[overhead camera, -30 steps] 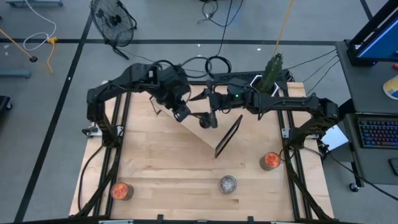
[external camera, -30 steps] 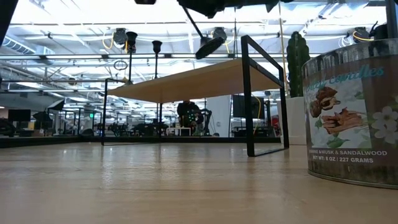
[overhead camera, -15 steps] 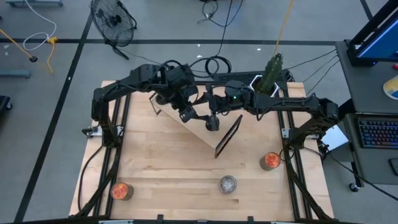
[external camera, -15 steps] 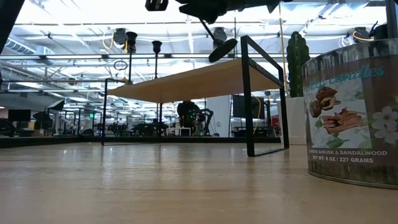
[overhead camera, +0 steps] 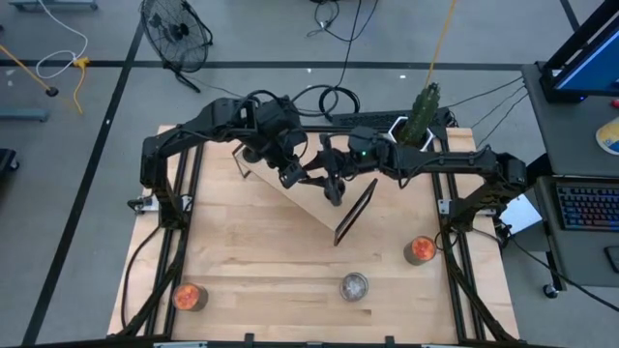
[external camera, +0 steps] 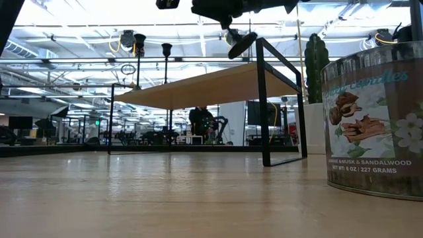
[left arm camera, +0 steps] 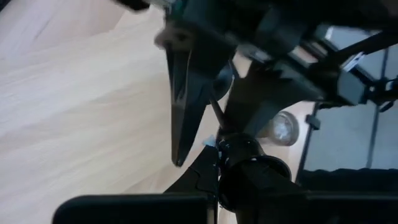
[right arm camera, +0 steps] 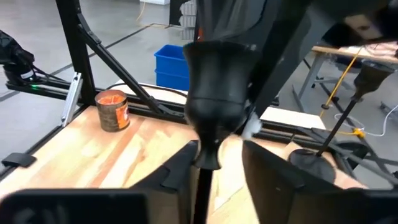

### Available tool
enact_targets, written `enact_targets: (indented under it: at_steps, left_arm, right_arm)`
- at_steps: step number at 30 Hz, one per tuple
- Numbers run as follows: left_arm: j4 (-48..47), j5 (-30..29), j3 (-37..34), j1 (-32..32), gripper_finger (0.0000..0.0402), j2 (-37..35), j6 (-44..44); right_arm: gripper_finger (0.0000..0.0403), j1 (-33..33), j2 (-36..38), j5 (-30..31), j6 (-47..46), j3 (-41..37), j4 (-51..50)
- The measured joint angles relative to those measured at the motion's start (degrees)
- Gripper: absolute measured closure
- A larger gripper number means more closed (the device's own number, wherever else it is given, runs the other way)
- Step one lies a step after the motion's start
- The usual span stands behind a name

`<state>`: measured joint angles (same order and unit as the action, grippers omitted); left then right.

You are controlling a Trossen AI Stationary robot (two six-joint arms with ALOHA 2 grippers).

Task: Pick & Place candle stick holders
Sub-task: Put the black candle holder on the shelf

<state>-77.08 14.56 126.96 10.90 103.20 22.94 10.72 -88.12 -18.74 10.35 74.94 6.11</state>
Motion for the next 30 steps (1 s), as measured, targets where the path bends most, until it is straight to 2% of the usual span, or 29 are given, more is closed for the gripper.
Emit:
enact_targets:
  at_steps: [8, 14, 20, 30]
  left_arm:
    - [-2.5, 0.2, 0.0, 0.0, 0.0385, 0.0, 0.1]
    - [-2.2, 0.2, 0.0, 0.0, 0.0385, 0.0, 1.2]
    - [-2.1, 0.2, 0.0, 0.0, 0.0362, 0.0, 1.6]
    - [-1.1, 0.5, 0.0, 1.1, 0.0355, -1.1, 0.9]
  right_arm:
    - [0.0384, 0.0, 0.0, -0.1, -1.2, -0.1, -0.7]
    - [0.0385, 0.0, 0.0, 0.4, -3.5, -0.1, -0.6]
    - [0.0385, 0.0, 0.0, 0.5, -3.7, -0.1, -0.6]
    - [0.0385, 0.0, 0.0, 0.7, -3.7, -0.1, -0.2]
